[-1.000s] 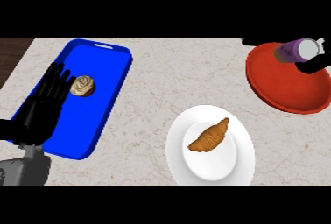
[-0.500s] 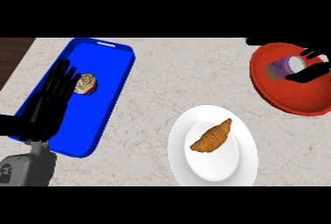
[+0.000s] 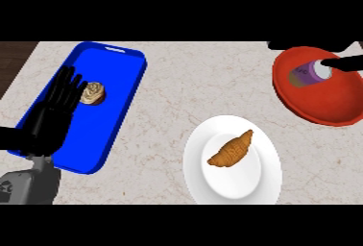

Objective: Pick the can from the plate and place it in the bowl

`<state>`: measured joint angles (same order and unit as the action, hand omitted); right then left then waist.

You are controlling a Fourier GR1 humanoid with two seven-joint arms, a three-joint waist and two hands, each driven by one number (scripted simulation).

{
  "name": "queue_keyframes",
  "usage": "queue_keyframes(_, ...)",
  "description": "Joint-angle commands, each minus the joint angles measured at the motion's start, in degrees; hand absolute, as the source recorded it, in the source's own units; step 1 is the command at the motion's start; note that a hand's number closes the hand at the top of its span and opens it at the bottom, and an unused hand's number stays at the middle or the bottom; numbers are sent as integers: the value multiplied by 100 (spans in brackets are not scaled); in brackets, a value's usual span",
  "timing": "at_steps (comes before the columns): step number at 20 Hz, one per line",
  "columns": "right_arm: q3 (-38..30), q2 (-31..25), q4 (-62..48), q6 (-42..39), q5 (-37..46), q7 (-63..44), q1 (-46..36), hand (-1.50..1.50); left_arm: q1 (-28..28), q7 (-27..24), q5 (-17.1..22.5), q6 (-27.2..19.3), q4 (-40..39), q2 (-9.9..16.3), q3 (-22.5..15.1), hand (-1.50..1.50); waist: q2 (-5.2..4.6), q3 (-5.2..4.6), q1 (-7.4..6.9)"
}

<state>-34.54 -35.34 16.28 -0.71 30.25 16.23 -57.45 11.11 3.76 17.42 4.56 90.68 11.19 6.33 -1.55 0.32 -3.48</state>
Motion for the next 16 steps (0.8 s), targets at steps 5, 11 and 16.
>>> queue_keyframes(5, -754, -1033, -341, -257, -633, 190, 243, -150, -1, -84, -53, 15, -128, 2, 29, 0, -5, -4, 74)
queue_keyframes(11, -1002, -1620, -549, -913, -895, 588, 975, -150, 96, 68, -43, -62, 22, 81, 110, 0, 30, 0, 162)
queue_keyframes(16, -1131, -2026, -651, -1499, -1045, 879, 1465, -150, -222, -167, 42, 111, 73, 38, 150, 0, 37, 4, 124)
